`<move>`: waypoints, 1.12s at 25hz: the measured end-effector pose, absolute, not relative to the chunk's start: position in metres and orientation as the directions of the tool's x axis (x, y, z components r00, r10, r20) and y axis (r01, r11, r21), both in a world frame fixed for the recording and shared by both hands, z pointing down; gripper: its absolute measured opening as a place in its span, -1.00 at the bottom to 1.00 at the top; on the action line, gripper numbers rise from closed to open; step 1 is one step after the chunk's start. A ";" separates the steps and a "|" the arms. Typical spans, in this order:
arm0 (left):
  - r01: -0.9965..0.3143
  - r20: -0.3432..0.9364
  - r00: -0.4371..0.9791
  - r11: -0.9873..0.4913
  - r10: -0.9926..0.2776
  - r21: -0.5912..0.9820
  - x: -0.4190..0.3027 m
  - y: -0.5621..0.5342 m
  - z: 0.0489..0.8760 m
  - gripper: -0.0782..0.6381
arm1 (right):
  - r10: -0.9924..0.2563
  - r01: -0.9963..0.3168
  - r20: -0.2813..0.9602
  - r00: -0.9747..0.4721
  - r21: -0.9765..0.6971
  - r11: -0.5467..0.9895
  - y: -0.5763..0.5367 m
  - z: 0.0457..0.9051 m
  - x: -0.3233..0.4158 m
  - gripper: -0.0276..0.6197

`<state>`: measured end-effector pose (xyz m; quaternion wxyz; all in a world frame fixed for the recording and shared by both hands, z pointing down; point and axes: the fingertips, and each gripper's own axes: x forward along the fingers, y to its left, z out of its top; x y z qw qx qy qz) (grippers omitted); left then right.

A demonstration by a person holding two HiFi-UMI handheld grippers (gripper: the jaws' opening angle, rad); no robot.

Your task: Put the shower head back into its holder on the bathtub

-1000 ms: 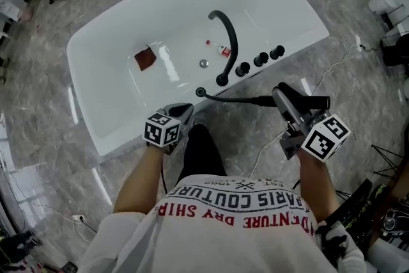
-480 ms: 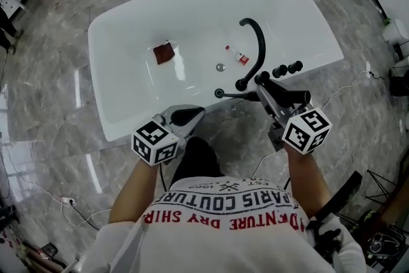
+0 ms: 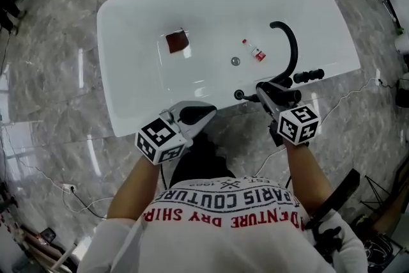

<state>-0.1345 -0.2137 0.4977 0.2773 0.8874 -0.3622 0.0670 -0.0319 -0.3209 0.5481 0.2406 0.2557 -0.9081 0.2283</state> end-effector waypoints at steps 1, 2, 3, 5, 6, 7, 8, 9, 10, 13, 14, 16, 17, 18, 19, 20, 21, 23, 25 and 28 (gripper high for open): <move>-0.678 0.323 0.731 -0.584 -0.601 0.447 -0.139 -0.216 0.501 -0.77 | -0.351 -0.581 0.567 -0.745 -0.293 0.759 -0.323 0.559 -0.036 -0.60; -0.675 0.323 0.733 -0.583 -0.599 0.452 -0.142 -0.218 0.502 -0.77 | -0.349 -0.588 0.579 -0.737 -0.295 0.753 -0.325 0.569 -0.040 -0.60; -0.673 0.320 0.735 -0.580 -0.599 0.459 -0.144 -0.219 0.504 -0.77 | -0.347 -0.596 0.591 -0.728 -0.297 0.746 -0.327 0.580 -0.042 -0.60; -0.666 0.312 0.739 -0.576 -0.598 0.474 -0.146 -0.222 0.506 -0.78 | -0.343 -0.609 0.617 -0.708 -0.288 0.739 -0.330 0.601 -0.045 -0.60; -0.664 0.311 0.740 -0.574 -0.596 0.480 -0.147 -0.223 0.508 -0.78 | -0.341 -0.613 0.632 -0.696 -0.277 0.740 -0.331 0.612 -0.045 -0.60; -0.662 0.311 0.742 -0.573 -0.594 0.484 -0.147 -0.225 0.511 -0.78 | -0.340 -0.617 0.646 -0.684 -0.262 0.742 -0.332 0.623 -0.045 -0.60; -0.660 0.312 0.743 -0.571 -0.592 0.487 -0.148 -0.226 0.514 -0.77 | -0.342 -0.621 0.657 -0.671 -0.248 0.743 -0.334 0.633 -0.045 -0.60; -0.659 0.313 0.744 -0.569 -0.591 0.492 -0.149 -0.226 0.516 -0.77 | -0.344 -0.626 0.667 -0.661 -0.238 0.742 -0.335 0.642 -0.045 -0.60; -0.658 0.314 0.744 -0.565 -0.590 0.498 -0.150 -0.226 0.519 -0.78 | -0.346 -0.632 0.673 -0.654 -0.235 0.738 -0.335 0.651 -0.045 -0.60; -0.661 0.316 0.740 -0.551 -0.594 0.510 -0.157 -0.224 0.526 -0.77 | -0.349 -0.642 0.682 -0.643 -0.232 0.731 -0.334 0.670 -0.047 -0.60; -0.665 0.319 0.735 -0.544 -0.598 0.512 -0.160 -0.225 0.529 -0.77 | -0.350 -0.638 0.683 -0.641 -0.220 0.738 -0.335 0.675 -0.048 -0.60; -0.673 0.330 0.727 -0.532 -0.602 0.513 -0.164 -0.228 0.534 -0.77 | -0.354 -0.627 0.684 -0.638 -0.194 0.754 -0.337 0.682 -0.051 -0.60; -0.675 0.335 0.726 -0.528 -0.601 0.515 -0.165 -0.228 0.537 -0.77 | -0.354 -0.624 0.684 -0.637 -0.189 0.758 -0.336 0.685 -0.051 -0.60; -0.676 0.339 0.725 -0.524 -0.599 0.518 -0.166 -0.226 0.539 -0.77 | -0.354 -0.624 0.684 -0.637 -0.189 0.758 -0.333 0.688 -0.052 -0.60; -0.676 0.340 0.724 -0.521 -0.600 0.521 -0.167 -0.225 0.540 -0.77 | -0.354 -0.625 0.684 -0.638 -0.192 0.757 -0.332 0.691 -0.053 -0.60; -0.677 0.338 0.722 -0.517 -0.603 0.524 -0.168 -0.225 0.540 -0.78 | -0.356 -0.625 0.681 -0.640 -0.192 0.756 -0.332 0.693 -0.054 -0.60; -0.678 0.335 0.720 -0.514 -0.608 0.525 -0.169 -0.226 0.540 -0.77 | -0.357 -0.624 0.680 -0.640 -0.189 0.758 -0.332 0.694 -0.057 -0.60; -0.680 0.332 0.717 -0.511 -0.612 0.526 -0.171 -0.227 0.540 -0.78 | -0.352 -0.611 0.688 -0.635 -0.168 0.773 -0.331 0.700 -0.062 -0.60; -0.684 0.338 0.714 -0.508 -0.612 0.524 -0.172 -0.225 0.540 -0.77 | -0.343 -0.595 0.704 -0.623 -0.141 0.792 -0.327 0.709 -0.064 -0.60; -0.692 0.348 0.706 -0.496 -0.617 0.525 -0.177 -0.220 0.542 -0.78 | -0.349 -0.594 0.710 -0.611 -0.120 0.795 -0.323 0.716 -0.064 -0.60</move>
